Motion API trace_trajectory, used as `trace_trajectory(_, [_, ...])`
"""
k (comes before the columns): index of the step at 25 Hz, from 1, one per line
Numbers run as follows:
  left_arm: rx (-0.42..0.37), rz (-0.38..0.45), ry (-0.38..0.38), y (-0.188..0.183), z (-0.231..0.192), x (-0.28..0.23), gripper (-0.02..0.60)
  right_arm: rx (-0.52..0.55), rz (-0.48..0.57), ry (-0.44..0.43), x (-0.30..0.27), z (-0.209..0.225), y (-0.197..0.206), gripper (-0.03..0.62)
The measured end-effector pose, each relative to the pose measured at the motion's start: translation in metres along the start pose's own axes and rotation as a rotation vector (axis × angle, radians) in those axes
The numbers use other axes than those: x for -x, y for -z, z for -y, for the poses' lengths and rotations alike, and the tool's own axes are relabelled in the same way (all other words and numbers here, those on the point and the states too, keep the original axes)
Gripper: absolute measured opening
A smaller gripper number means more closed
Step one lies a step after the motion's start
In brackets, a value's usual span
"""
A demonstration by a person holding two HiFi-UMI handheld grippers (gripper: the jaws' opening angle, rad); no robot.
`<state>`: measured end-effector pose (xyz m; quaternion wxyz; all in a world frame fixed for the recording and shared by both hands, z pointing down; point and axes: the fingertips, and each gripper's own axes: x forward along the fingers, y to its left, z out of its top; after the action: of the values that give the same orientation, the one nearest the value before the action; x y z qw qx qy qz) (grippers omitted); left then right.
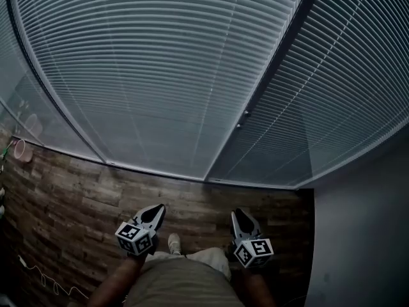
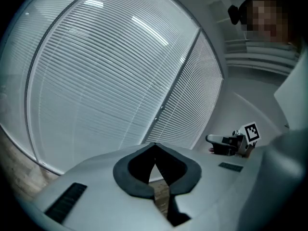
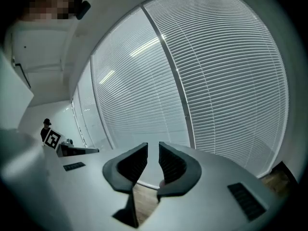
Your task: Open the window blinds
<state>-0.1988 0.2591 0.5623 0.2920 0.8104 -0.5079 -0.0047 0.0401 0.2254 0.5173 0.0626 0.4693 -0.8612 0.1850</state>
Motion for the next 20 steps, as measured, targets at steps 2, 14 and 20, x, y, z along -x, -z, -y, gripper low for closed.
trace_trajectory(2, [0.006, 0.009, -0.017, -0.002, -0.006, 0.000, 0.015, 0.007, 0.000, -0.012, -0.003, -0.001, -0.003, 0.067])
trace_trajectory(14, [0.010, 0.025, -0.016, -0.008, -0.010, -0.009, 0.015, 0.067, 0.066, -0.047, -0.018, -0.004, -0.020, 0.067])
trace_trajectory(20, [0.016, 0.032, -0.001, -0.015, -0.010, -0.004, 0.015, 0.065, 0.056, -0.020, -0.020, -0.004, -0.016, 0.067])
